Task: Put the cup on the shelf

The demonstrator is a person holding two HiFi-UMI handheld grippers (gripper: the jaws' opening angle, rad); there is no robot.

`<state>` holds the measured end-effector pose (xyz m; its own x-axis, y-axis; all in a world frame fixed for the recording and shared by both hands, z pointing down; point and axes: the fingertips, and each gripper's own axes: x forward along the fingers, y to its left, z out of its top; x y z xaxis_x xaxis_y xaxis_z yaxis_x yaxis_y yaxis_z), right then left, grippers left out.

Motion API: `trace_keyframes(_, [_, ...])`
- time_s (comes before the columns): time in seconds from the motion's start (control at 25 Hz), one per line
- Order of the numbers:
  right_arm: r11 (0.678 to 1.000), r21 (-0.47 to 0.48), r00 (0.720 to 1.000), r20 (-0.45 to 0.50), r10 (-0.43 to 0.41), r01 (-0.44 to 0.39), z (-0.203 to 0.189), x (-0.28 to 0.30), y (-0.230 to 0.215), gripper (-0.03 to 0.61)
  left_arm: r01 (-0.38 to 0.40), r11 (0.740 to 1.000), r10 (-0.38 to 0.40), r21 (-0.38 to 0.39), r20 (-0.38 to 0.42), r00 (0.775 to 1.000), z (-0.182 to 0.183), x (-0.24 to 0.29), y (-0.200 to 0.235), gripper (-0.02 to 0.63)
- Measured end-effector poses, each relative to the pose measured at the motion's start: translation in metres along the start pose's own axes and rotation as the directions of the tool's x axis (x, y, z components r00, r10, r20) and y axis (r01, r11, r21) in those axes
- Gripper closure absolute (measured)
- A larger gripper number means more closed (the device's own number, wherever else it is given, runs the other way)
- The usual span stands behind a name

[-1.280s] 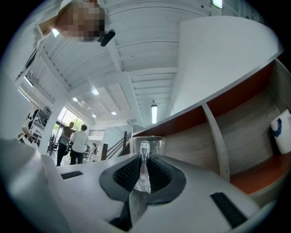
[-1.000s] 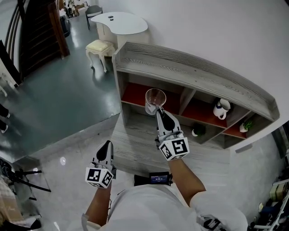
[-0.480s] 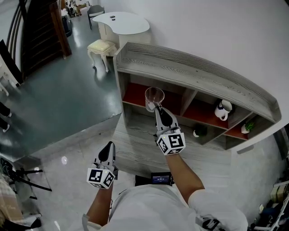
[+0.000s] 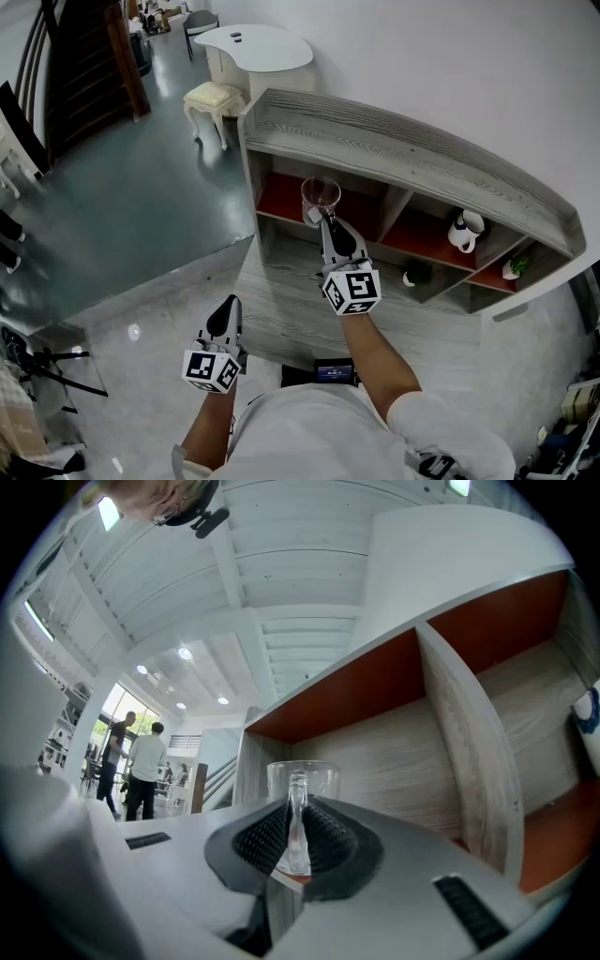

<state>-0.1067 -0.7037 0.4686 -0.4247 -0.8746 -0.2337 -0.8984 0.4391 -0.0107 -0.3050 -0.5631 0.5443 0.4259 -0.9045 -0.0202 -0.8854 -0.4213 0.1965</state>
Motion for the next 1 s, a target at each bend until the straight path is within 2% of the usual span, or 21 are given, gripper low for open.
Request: trace_keyframes(1.0, [0.999, -0.011, 0.997, -0.055, -0.045, 0.045, -0.015, 0.021, -0.004, 0.532, 0.001, 1.000, -0.001, -0.005, 0.005, 1.000, 0.001, -0.005, 0.000, 0.601])
